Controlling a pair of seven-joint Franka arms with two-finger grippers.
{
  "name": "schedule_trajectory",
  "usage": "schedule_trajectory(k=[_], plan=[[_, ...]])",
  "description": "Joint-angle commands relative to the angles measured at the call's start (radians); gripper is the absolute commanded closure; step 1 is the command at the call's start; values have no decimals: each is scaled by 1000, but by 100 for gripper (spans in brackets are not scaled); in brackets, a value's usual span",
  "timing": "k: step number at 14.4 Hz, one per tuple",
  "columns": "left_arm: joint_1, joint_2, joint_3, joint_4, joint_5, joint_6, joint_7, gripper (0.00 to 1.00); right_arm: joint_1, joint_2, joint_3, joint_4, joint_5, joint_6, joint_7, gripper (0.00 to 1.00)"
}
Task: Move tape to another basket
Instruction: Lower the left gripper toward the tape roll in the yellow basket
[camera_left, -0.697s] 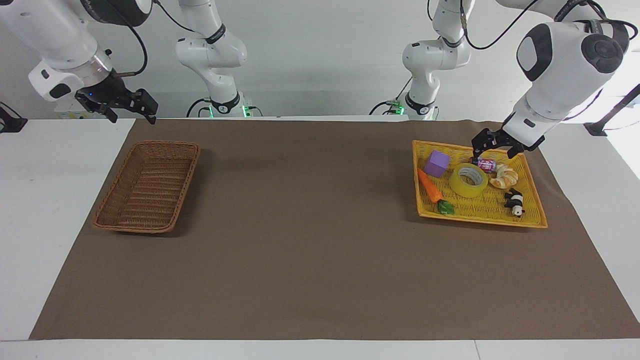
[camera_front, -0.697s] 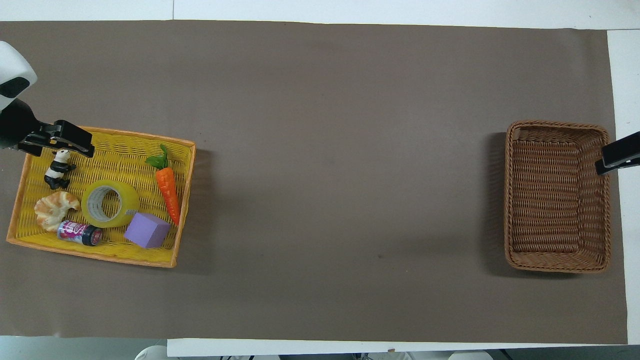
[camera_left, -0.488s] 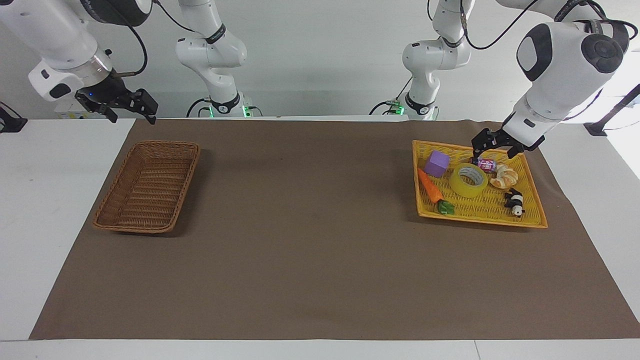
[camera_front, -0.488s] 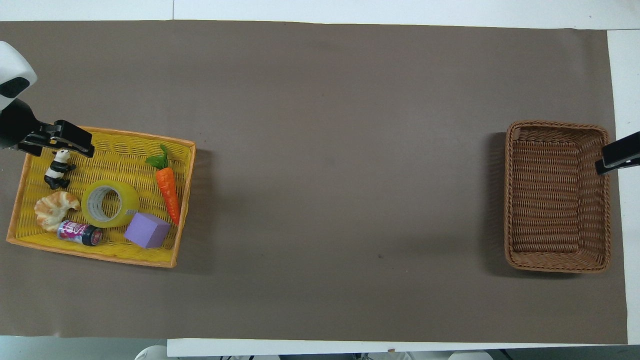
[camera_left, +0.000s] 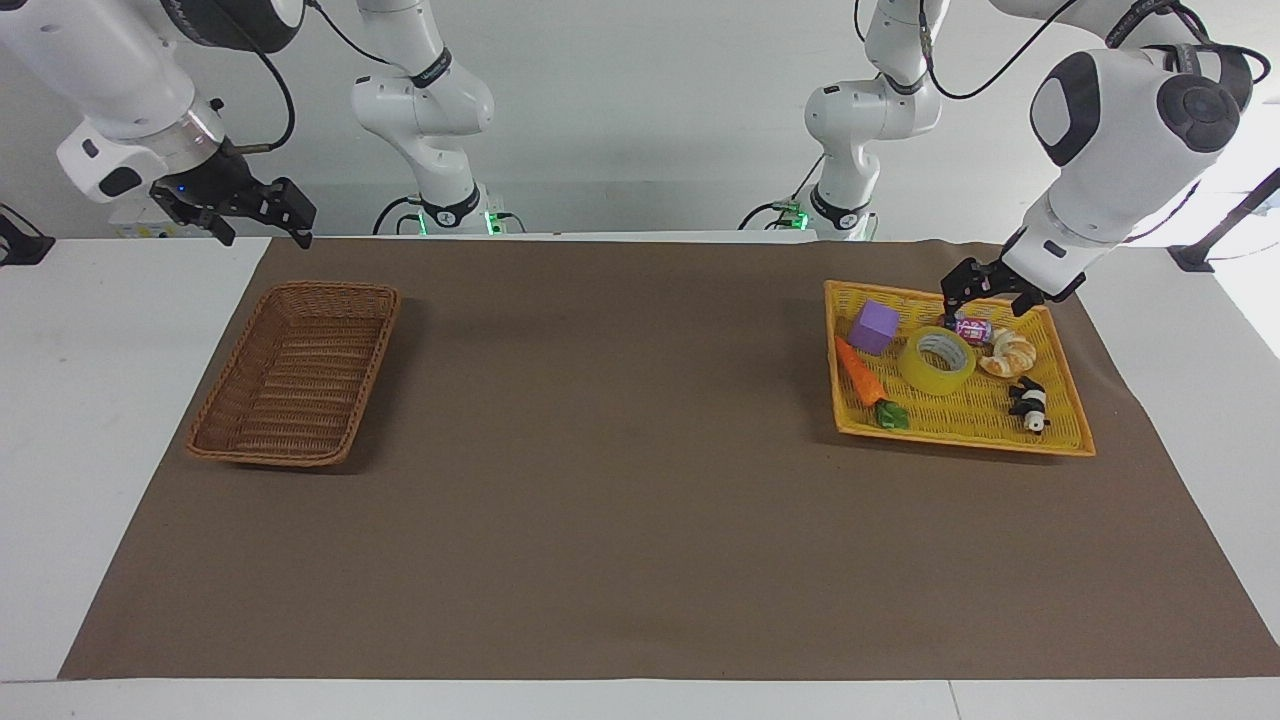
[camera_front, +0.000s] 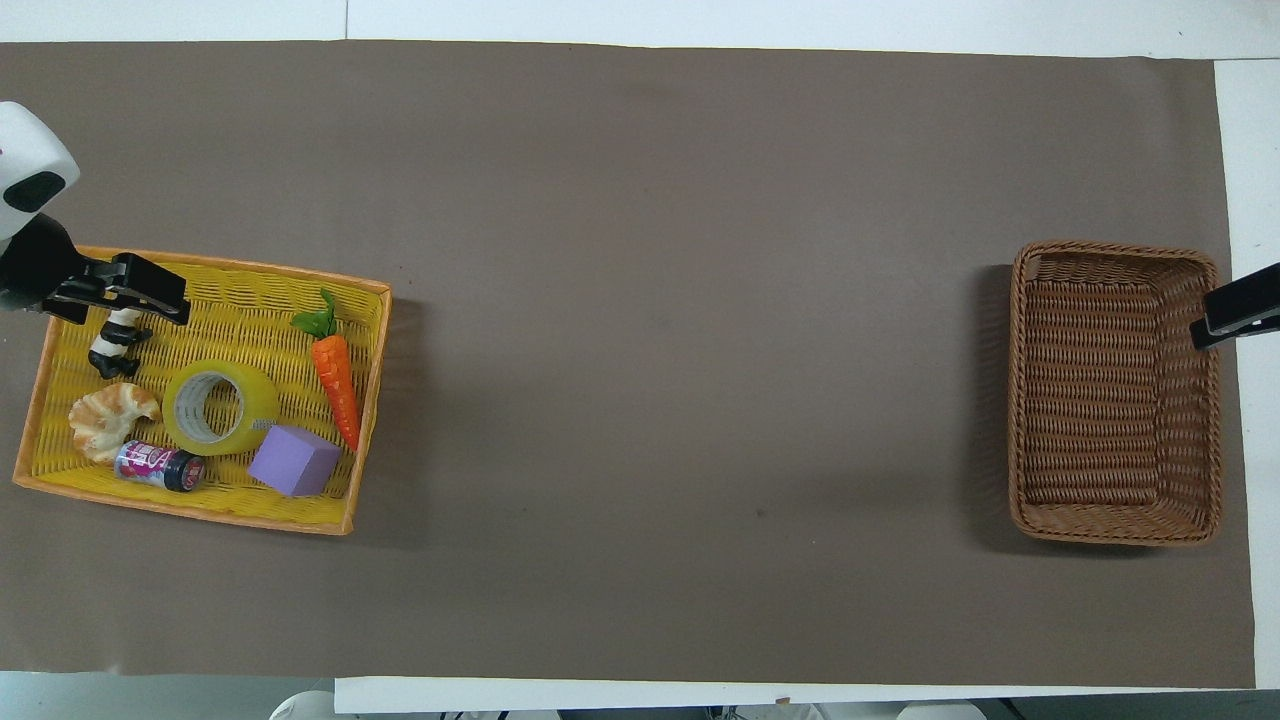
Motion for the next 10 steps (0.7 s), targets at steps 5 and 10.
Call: schedule_trajectory(k=[5, 10], plan=[[90, -95, 4, -428, -6, 431, 84, 0, -15, -24, 12, -26, 1, -3, -18, 1], [153, -72, 4, -505, -6, 550, 111, 1, -13, -24, 12, -26, -1, -3, -18, 1]])
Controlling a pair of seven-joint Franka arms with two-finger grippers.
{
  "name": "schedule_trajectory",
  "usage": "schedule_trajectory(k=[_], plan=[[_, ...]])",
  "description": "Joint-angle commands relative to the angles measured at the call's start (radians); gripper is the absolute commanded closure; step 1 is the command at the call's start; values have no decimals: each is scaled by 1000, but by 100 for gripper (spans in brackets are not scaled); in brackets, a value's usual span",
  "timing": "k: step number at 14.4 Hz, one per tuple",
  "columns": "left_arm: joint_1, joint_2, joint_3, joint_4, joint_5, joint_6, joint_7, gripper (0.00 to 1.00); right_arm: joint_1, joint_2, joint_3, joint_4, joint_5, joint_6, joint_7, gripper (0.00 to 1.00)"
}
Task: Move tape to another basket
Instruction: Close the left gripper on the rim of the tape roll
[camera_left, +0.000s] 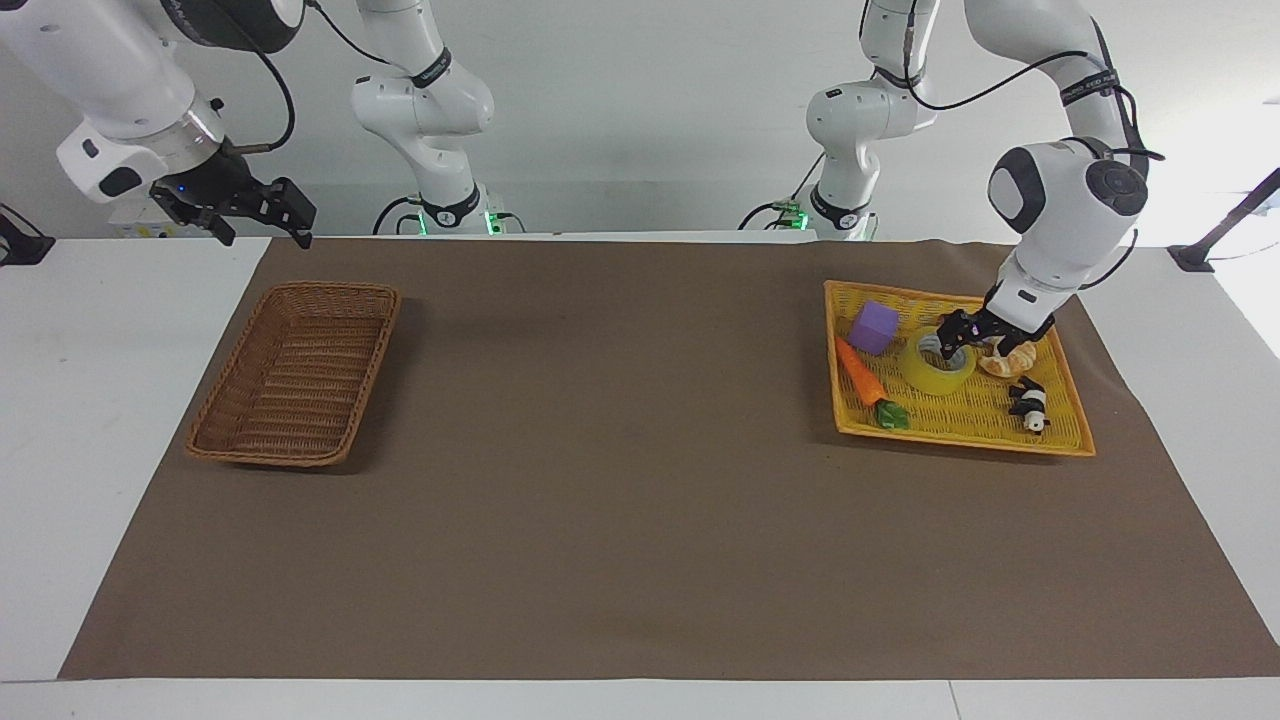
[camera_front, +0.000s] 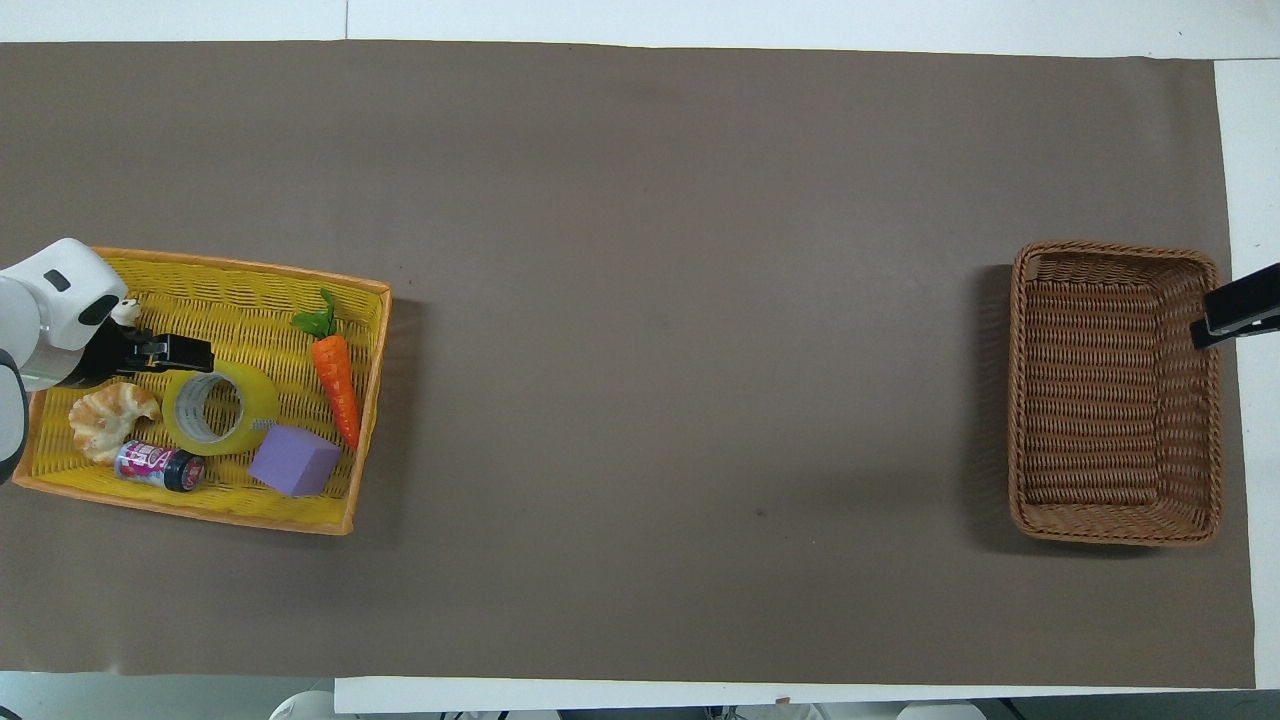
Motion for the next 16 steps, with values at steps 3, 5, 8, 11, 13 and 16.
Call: schedule_trajectory(k=[3, 5, 8, 11, 13, 16], plan=[[74, -2, -3, -58, -6, 69, 106, 3, -15, -22, 12, -26, 1, -3, -18, 1], [72, -5, -4, -81, -6, 69, 104, 12, -13, -24, 12, -26, -1, -3, -18, 1], [72, -7, -4, -96, -6, 69, 98, 29, -15, -24, 12, -26, -1, -3, -18, 1], [74, -7, -4, -96, -6, 69, 96, 32, -15, -24, 12, -26, 1, -3, -18, 1], [74, -4, -4, -116, -6, 76, 93, 32, -15, -24, 12, -26, -1, -3, -18, 1], [74, -2, -4, -136, -6, 115, 93, 32, -15, -24, 12, -26, -1, -3, -18, 1]])
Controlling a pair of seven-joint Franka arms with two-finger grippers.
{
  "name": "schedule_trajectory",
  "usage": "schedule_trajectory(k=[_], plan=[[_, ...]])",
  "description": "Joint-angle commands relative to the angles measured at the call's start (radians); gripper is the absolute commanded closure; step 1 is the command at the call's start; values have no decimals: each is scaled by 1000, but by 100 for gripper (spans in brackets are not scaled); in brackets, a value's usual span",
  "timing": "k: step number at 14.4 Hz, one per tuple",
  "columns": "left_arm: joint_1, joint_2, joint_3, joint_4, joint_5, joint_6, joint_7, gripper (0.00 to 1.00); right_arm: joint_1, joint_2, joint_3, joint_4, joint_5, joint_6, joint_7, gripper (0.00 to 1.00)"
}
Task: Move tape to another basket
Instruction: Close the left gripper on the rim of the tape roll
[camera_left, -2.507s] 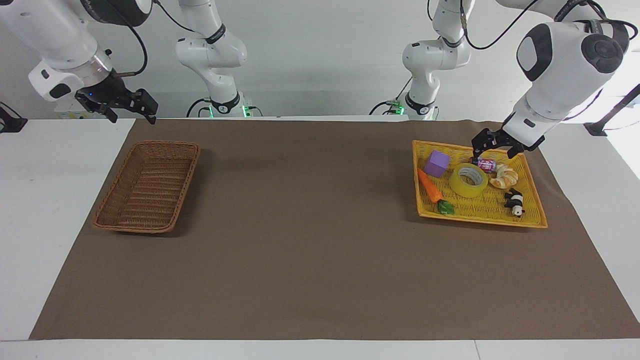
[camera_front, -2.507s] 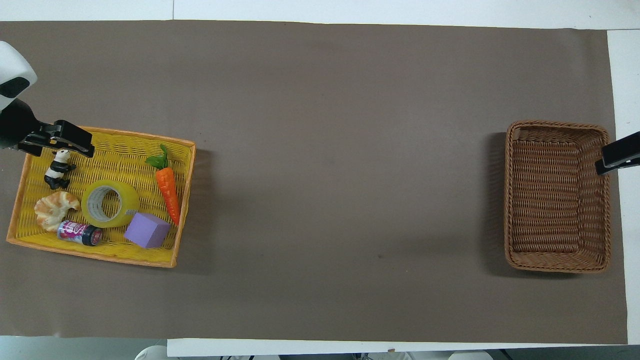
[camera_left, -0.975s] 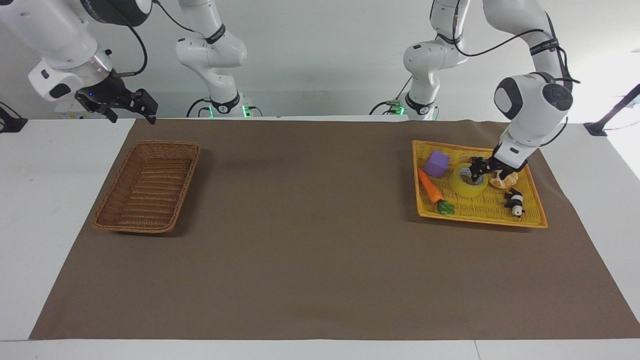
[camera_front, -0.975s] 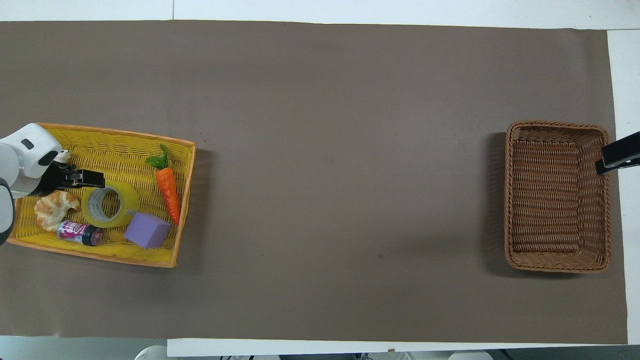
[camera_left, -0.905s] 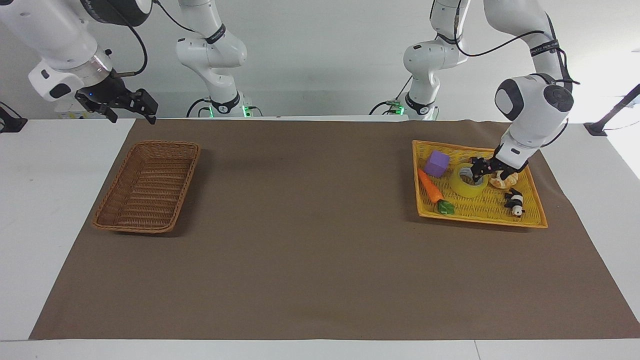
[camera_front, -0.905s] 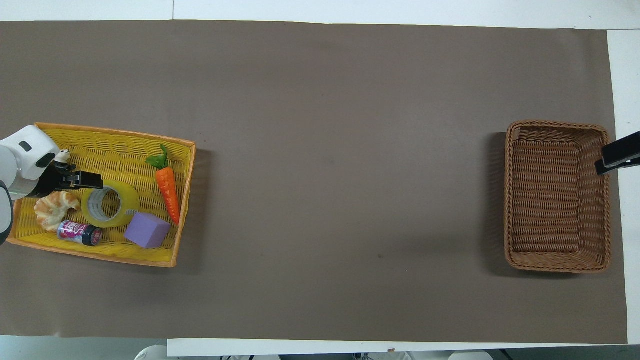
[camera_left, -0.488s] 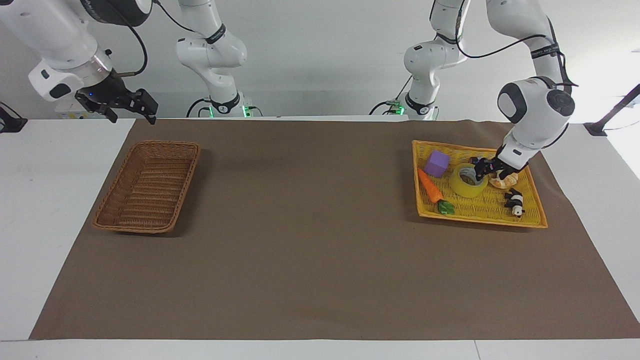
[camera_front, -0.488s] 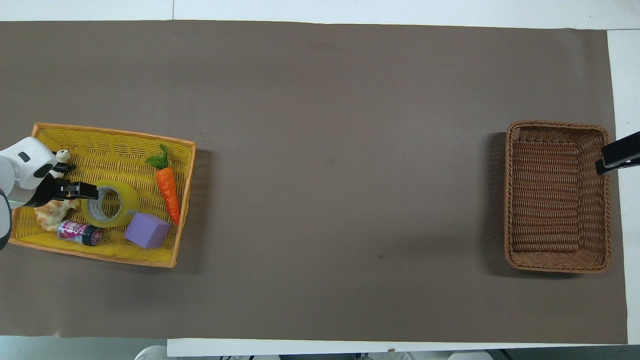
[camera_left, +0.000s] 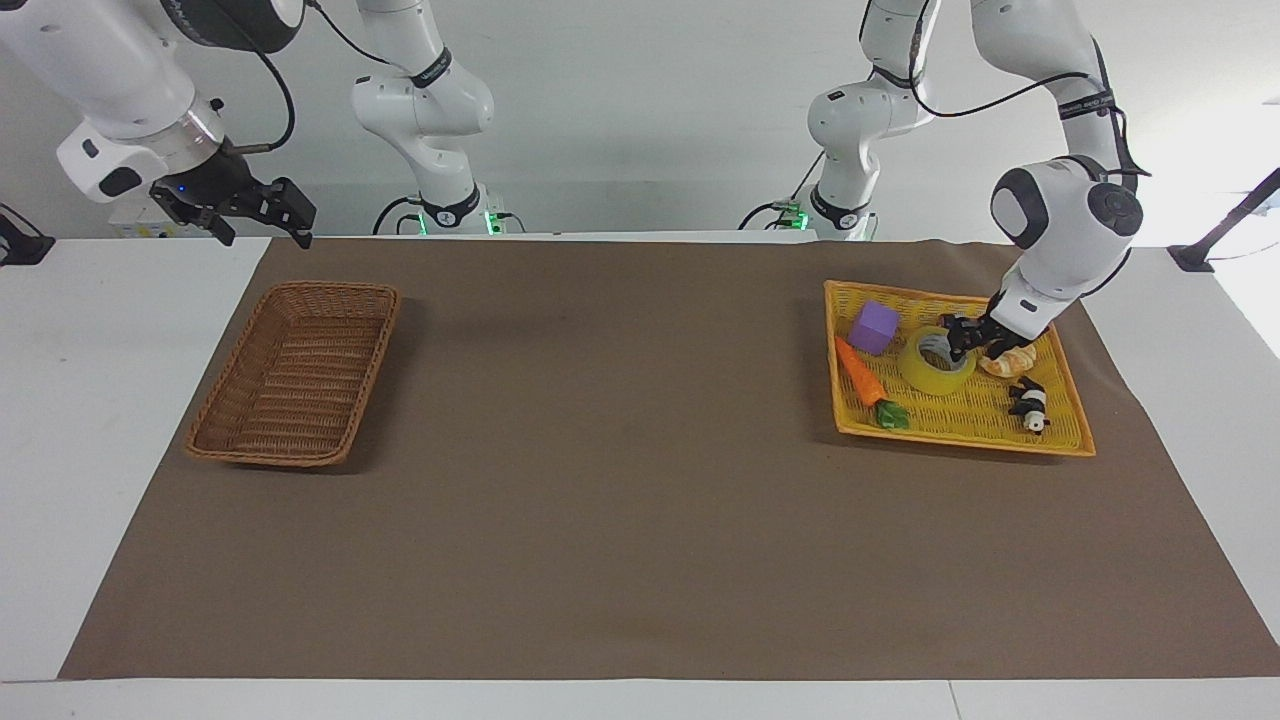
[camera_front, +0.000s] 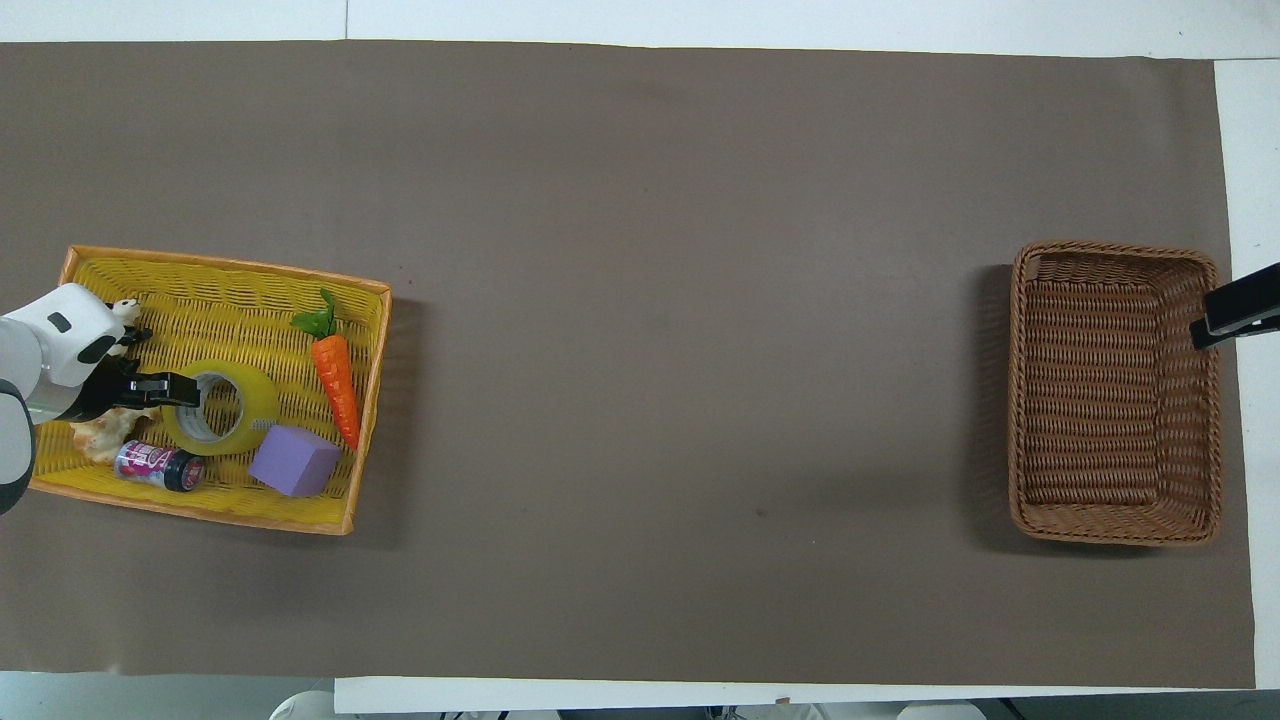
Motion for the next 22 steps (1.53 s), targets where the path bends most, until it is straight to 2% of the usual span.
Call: schedule_trajectory(k=[1, 9, 22], plan=[[8, -11, -2, -44, -6, 49, 7, 34, -15, -24, 12, -26, -1, -3, -18, 1], [11, -16, -3, -70, -6, 72, 7, 41, -15, -24, 12, -26, 1, -3, -18, 1], [2, 27, -3, -84, -6, 89, 12, 41, -15, -24, 12, -26, -1, -3, -18, 1]])
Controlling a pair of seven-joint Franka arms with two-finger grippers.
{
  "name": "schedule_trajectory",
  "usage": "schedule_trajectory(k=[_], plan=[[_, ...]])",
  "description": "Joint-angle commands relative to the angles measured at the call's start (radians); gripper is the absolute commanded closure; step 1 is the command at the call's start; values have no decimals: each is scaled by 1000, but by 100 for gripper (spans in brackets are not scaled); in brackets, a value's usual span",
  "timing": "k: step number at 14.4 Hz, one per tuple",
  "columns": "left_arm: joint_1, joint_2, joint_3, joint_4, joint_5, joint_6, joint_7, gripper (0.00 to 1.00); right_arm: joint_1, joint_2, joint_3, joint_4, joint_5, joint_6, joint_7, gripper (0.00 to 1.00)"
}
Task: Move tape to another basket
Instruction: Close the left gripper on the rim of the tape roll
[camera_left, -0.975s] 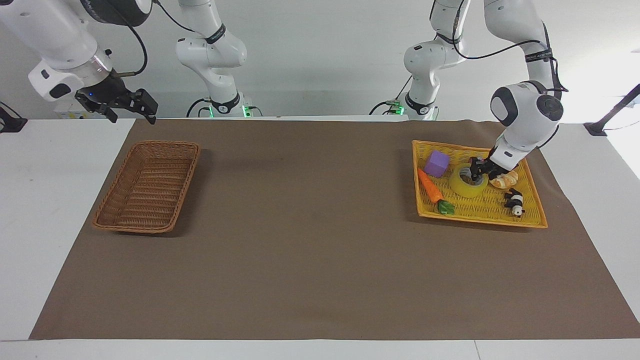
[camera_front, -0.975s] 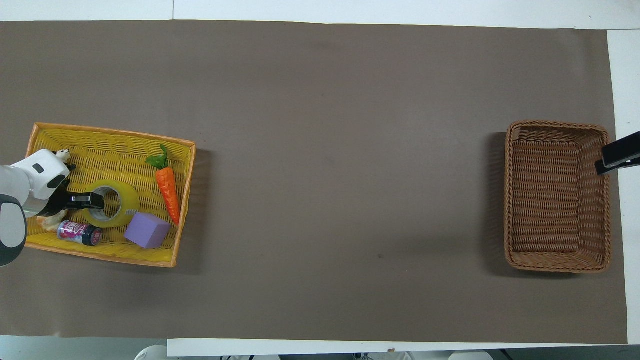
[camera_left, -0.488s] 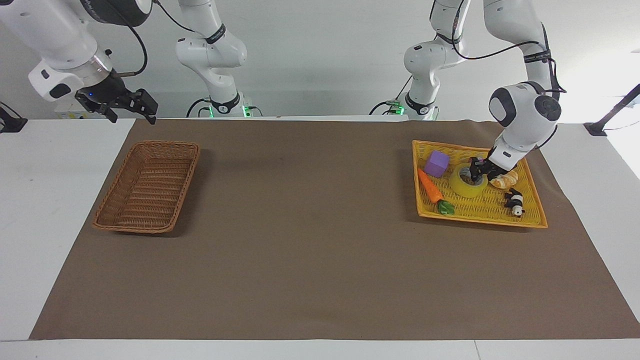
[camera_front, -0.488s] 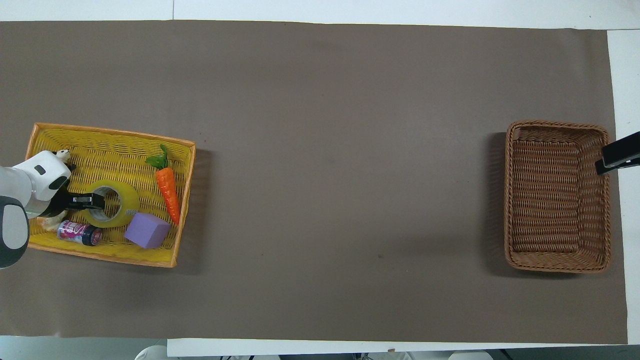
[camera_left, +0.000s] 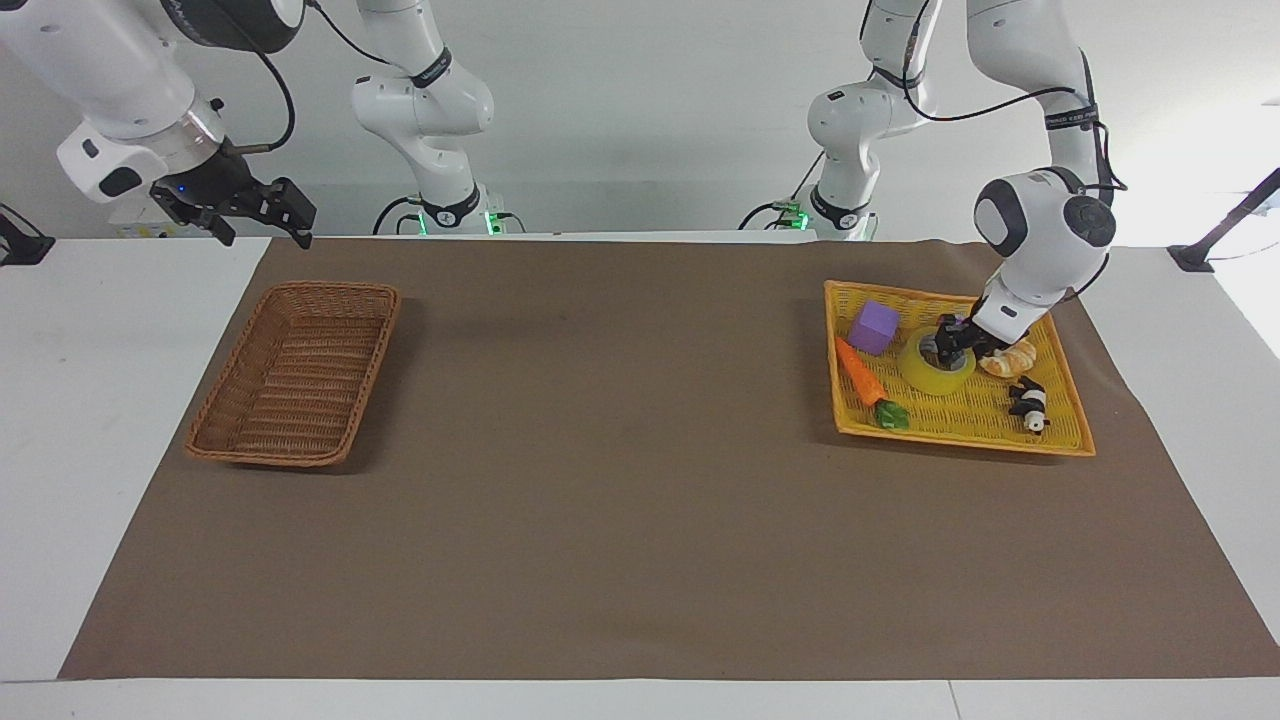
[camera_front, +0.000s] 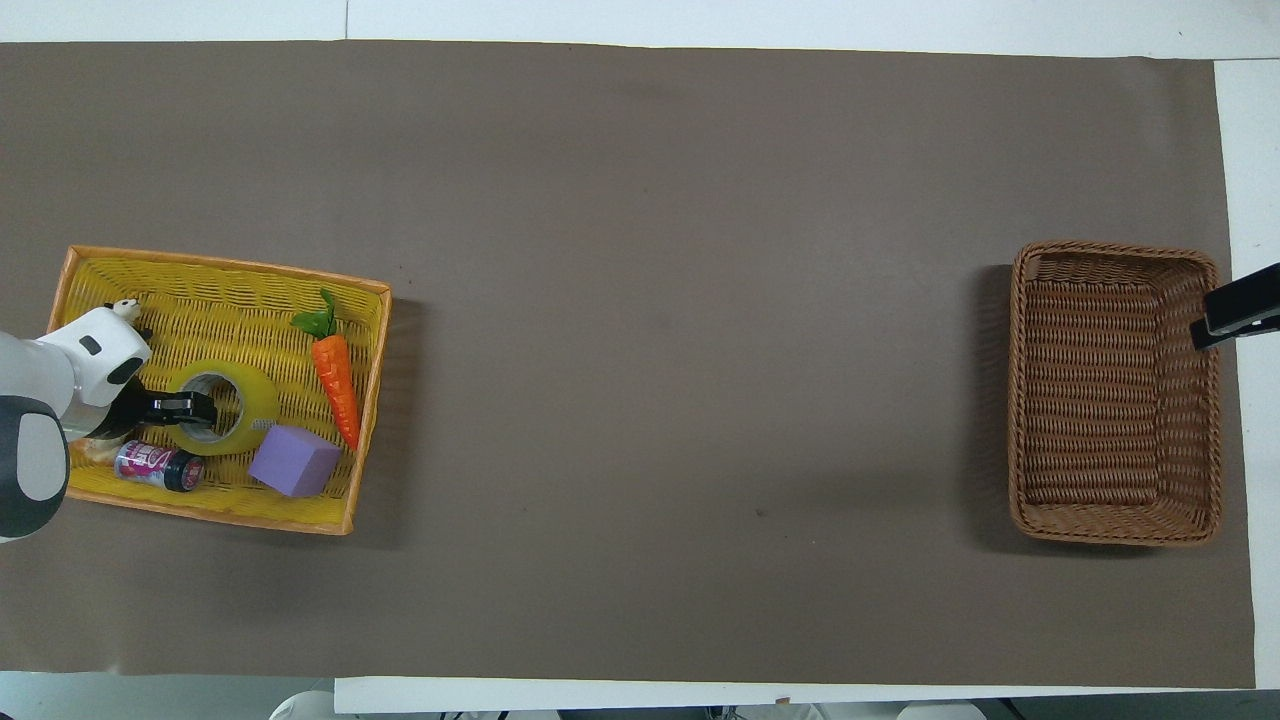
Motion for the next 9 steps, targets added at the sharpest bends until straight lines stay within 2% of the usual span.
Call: schedule_trajectory(k=[1, 2, 3, 5, 6, 9], plan=[[0, 11, -3, -16, -6, 34, 12, 41, -15, -24, 12, -26, 1, -3, -18, 1], [0, 10, -3, -16, -6, 33, 12, 45, -13, -24, 12, -26, -1, -3, -18, 1], [-2, 10, -3, -16, -6, 28, 9, 56, -15, -24, 12, -26, 1, -3, -18, 1], [-2, 10, -4, -12, -6, 14, 0, 92, -15, -24, 12, -26, 1, -3, -18, 1], [-2, 11, -4, -4, -6, 4, 0, 100, -15, -24, 12, -26, -1, -3, -18, 1], [-9, 22, -7, 94, -11, -85, -3, 100, -15, -24, 12, -26, -1, -3, -18, 1]])
